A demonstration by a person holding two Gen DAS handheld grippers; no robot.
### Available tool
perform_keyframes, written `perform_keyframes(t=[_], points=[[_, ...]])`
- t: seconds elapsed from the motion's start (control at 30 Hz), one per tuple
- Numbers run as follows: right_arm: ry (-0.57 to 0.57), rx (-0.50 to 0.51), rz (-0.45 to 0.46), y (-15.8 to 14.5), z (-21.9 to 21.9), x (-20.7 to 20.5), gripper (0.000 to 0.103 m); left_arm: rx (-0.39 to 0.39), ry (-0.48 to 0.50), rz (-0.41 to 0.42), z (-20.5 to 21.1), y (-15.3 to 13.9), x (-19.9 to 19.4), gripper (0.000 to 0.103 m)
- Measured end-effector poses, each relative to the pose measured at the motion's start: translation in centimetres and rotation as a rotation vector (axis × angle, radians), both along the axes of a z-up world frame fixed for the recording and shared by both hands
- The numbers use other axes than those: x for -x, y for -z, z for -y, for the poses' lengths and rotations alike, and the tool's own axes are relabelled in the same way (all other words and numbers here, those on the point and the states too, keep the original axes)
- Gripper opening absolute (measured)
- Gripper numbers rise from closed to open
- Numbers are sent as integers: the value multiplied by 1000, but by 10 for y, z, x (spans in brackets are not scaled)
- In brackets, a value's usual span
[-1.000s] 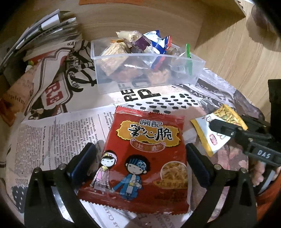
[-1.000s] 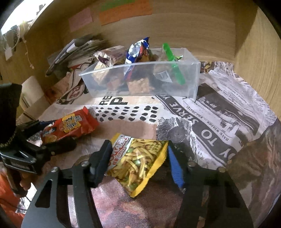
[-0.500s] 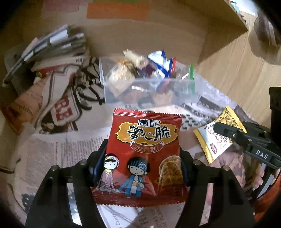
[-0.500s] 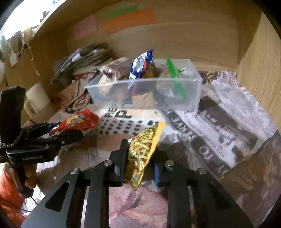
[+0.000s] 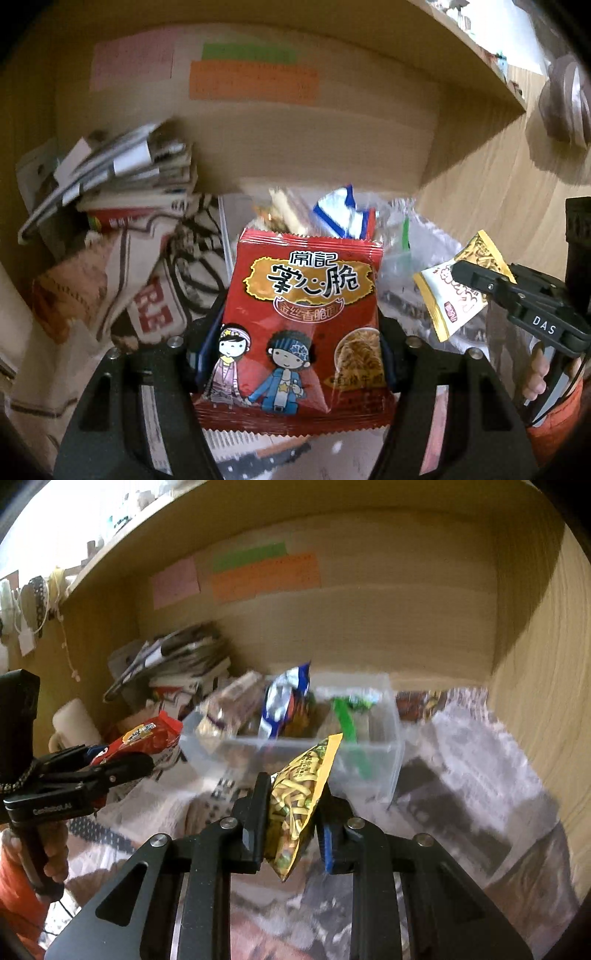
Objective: Organize snacks
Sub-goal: 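Carry the red bag toward the box with the left tool while the right tool lowers the yellow bag in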
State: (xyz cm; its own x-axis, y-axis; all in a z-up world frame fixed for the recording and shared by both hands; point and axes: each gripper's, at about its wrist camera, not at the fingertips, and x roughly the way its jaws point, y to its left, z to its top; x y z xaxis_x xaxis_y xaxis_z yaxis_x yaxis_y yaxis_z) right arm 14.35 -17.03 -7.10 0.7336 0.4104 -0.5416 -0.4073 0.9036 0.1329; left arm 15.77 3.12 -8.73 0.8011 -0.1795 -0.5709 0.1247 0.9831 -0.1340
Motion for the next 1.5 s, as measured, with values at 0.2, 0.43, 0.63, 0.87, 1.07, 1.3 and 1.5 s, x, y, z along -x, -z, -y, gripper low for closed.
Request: perform_keyframes(t=[0.2,0.43,0.63,0.87,1.07,1.3,1.5], points=[[15,4,60,-19,1,-16,20,-10,-15,36,-3,-17,-20,68],[31,20,90,-29,-1,-44,11,-19,-21,52,-1,-27,-48,68],[34,23,63,-27,-2,-67,11,-19,-56,19,-6,-20,-83,68],[32,27,-58,-4,15,-64,29,26,-96,-46,-25,-4,-114,68],[16,132,-165,36,13,-58,52,31,-98,-77,-29,8,-128,68],[-21,192,-266,70,7,-59,52,37,-78,-117,-25,16,-138,68],[5,246,-248,75,7,-57,42,26,-65,-118,-20,20,-138,69]])
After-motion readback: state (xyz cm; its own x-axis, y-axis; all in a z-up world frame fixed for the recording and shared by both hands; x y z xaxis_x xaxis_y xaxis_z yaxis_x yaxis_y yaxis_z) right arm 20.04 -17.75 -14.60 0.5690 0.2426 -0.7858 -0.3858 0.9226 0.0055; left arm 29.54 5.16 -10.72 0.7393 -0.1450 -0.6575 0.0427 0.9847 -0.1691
